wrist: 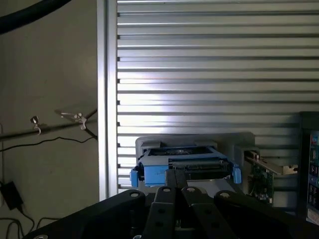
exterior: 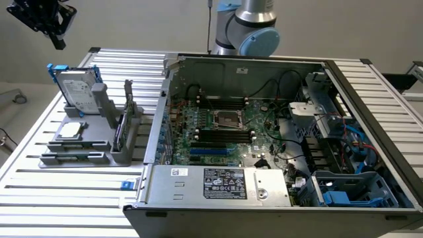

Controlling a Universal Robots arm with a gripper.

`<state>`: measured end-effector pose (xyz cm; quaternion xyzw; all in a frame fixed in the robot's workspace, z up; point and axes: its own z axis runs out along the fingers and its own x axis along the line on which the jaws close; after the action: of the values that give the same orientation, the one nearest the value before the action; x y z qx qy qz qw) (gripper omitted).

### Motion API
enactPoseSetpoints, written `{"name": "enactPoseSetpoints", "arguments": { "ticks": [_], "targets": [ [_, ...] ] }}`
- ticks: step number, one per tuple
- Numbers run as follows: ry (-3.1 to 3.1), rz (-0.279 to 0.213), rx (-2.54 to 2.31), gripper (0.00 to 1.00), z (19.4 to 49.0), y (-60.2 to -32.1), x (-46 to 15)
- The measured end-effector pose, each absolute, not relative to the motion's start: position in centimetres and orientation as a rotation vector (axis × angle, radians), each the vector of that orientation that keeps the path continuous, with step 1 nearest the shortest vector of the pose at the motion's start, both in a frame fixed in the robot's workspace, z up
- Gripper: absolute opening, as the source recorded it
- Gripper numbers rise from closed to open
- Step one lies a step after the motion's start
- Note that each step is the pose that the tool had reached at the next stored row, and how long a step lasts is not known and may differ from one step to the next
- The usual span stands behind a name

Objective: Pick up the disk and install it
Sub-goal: 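Pick up the disk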

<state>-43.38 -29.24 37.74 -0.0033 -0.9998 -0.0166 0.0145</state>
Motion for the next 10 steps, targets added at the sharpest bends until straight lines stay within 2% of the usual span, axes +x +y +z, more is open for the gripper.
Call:
{"name": "enactPoseSetpoints", "arguments": {
  "ticks": [10],
  "targets": [
    [-3.115,-0.048,0.004,0.11,37.66,-29.17,-43.66]
  ]
}}
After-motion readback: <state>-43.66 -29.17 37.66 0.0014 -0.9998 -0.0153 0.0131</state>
